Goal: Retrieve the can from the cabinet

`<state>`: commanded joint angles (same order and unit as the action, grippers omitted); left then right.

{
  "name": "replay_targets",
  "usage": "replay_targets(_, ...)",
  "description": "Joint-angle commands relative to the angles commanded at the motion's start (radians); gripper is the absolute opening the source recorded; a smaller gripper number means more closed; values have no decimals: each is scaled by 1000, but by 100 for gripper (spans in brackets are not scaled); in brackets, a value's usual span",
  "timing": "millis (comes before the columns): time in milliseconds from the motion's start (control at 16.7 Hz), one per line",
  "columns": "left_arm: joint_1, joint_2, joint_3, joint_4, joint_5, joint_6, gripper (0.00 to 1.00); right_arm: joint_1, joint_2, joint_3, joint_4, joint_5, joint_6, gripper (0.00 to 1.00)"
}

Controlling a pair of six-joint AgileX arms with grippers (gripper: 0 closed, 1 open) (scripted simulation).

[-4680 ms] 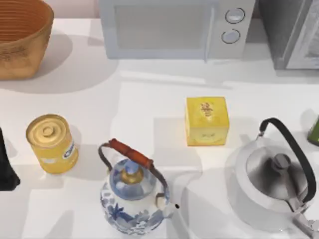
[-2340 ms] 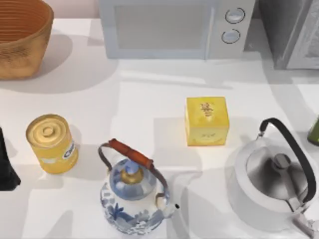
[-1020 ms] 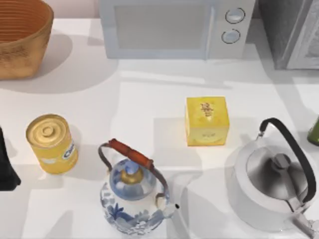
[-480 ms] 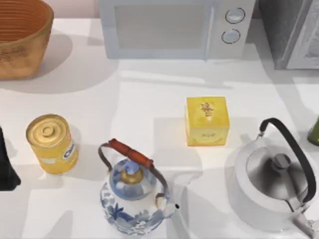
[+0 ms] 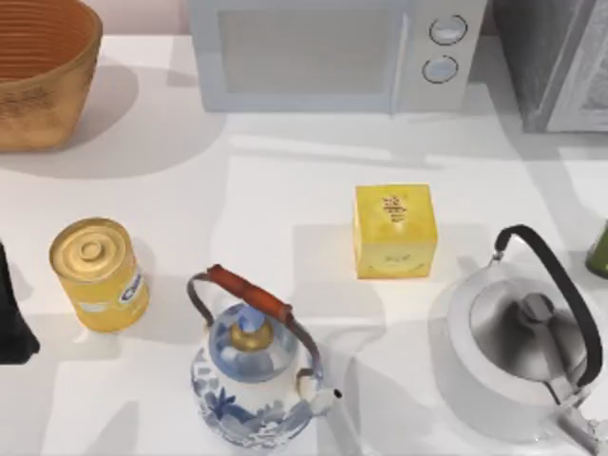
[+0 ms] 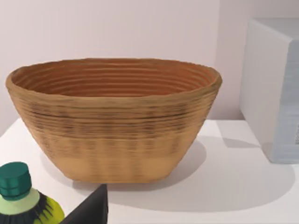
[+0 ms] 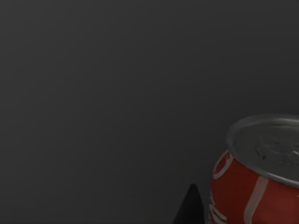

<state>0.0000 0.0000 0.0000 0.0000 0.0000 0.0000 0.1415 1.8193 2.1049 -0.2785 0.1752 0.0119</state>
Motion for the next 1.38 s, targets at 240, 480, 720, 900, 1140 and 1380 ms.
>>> replay_targets(240, 0, 0, 0, 0, 0, 0, 100, 0, 0, 0, 0, 0, 0, 0)
replay_targets(480, 0, 0, 0, 0, 0, 0, 100, 6, -16, -6, -10, 5, 2, 0)
replay_targets(720, 0, 0, 0, 0, 0, 0, 100, 46, -157, -63, -99, 45, 4, 0)
replay_targets(900, 0, 0, 0, 0, 0, 0, 100, 91, -313, -118, -191, 84, 3, 0)
replay_targets(1140, 0, 0, 0, 0, 0, 0, 100, 138, -468, -175, -290, 128, 1, 0)
replay_targets(1380, 0, 0, 0, 0, 0, 0, 100, 145, -487, -183, -305, 135, 0, 0)
